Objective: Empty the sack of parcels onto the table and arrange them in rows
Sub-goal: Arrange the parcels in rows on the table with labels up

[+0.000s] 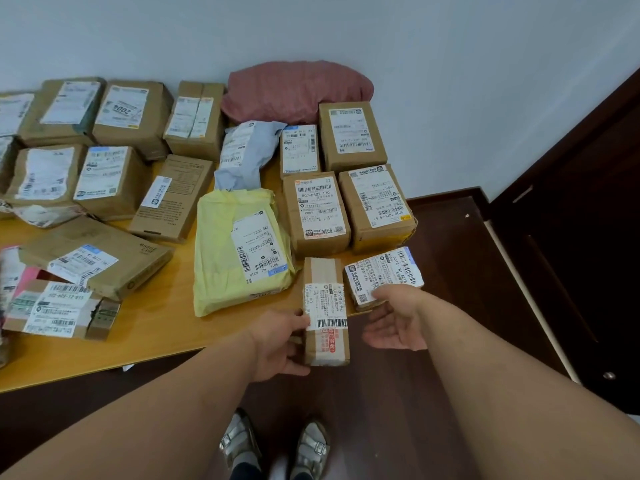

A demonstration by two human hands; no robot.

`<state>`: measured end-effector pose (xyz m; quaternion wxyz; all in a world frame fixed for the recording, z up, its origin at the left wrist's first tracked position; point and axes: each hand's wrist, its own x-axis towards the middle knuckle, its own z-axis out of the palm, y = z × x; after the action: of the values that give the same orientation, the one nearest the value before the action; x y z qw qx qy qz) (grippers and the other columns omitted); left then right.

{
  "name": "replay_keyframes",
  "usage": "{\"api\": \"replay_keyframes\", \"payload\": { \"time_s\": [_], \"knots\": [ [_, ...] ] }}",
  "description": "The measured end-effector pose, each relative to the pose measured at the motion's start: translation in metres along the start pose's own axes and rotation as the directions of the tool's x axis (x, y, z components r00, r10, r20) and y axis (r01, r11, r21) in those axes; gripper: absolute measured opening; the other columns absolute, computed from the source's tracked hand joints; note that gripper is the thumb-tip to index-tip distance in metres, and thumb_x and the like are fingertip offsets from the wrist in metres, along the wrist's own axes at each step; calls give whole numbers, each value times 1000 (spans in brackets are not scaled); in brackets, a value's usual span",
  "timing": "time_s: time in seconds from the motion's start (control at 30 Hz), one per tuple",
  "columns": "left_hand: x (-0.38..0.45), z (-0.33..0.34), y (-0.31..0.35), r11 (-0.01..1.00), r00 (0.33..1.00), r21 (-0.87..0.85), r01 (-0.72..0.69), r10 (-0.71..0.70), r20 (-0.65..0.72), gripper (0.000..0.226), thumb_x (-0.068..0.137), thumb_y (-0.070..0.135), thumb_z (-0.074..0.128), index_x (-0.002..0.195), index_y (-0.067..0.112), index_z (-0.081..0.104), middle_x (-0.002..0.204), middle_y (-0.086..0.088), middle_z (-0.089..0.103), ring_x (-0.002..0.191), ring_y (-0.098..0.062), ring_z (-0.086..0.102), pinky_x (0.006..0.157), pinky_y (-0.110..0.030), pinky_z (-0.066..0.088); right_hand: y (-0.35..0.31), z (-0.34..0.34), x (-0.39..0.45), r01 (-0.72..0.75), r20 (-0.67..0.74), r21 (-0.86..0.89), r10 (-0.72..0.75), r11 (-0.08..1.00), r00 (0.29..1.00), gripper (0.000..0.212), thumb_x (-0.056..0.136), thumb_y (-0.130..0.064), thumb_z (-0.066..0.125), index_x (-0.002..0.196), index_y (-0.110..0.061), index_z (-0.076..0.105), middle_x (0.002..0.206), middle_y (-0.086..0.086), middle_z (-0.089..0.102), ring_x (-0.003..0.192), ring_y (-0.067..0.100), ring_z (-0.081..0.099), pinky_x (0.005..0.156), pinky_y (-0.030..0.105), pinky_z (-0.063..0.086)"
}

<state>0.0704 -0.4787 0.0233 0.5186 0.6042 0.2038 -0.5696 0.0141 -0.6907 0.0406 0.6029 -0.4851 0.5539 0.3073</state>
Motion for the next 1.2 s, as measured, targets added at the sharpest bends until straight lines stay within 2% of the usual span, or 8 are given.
{"api": "replay_keyframes", "payload": {
  "time_s": [0.3,0.57,0.67,0.77,0.87,1.0,1.07,1.2],
  "knots": [
    [-8,-9,7,978,977,176,-115,143,-158,25,104,29,47,124,27,61,105,-5,71,94,-21,67,71,-37,54,-2,10,3,-69,89,-262,96,962,991,60,93,-51,60,118,3,60,113,23,66,99,33,68,80,42,60],
    [-18,-33,10,818,901,537,-205,372,-222,30,105,34,44,127,24,61,82,6,65,67,-7,56,51,-21,37,-5,8,-1,-33,-247,-302,-45,953,968,50,90,-49,62,107,-1,59,91,19,68,78,28,69,72,40,59],
    [-23,-32,12,781,903,588,-212,387,-188,30,105,34,43,126,24,61,85,7,66,71,-4,59,54,-18,39,-2,5,5,83,-383,-169,-143,982,912,56,81,-42,75,118,-14,44,100,14,60,83,29,62,70,44,58],
    [-22,-31,16,753,917,624,-210,373,-140,33,104,34,46,129,20,62,101,1,71,91,-14,67,78,-29,54,-1,0,9,157,-514,-141,-208,977,832,91,67,-32,89,131,-22,25,128,14,45,107,37,55,78,53,57],
    [-18,-28,19,707,929,680,-196,355,-102,35,103,36,46,133,22,60,115,-3,69,106,-19,65,96,-37,51,-3,-4,12,214,-528,-248,-317,945,788,127,65,-19,90,155,-32,1,143,12,28,122,37,47,96,50,49],
    [-15,-23,25,671,930,715,-194,358,-83,37,104,36,45,136,22,57,121,-3,65,111,-19,62,99,-36,48,-5,-10,19,298,-441,-160,-338,941,832,101,70,-13,86,149,-24,23,140,11,41,109,27,55,96,42,49],
    [-13,-21,28,648,924,737,-192,372,-86,37,105,35,43,137,20,56,124,-4,64,110,-19,60,97,-32,46,-4,-16,21,308,-461,-42,-292,950,838,77,71,-17,87,125,-18,32,117,12,61,88,23,65,81,39,55],
    [-9,-19,34,620,916,763,-184,389,-95,40,106,38,40,137,19,55,127,-7,63,113,-22,59,103,-33,44,0,-31,22,347,-504,138,-236,927,831,62,82,-16,80,114,-13,27,86,7,59,65,15,58,51,26,37]
  ]
}}
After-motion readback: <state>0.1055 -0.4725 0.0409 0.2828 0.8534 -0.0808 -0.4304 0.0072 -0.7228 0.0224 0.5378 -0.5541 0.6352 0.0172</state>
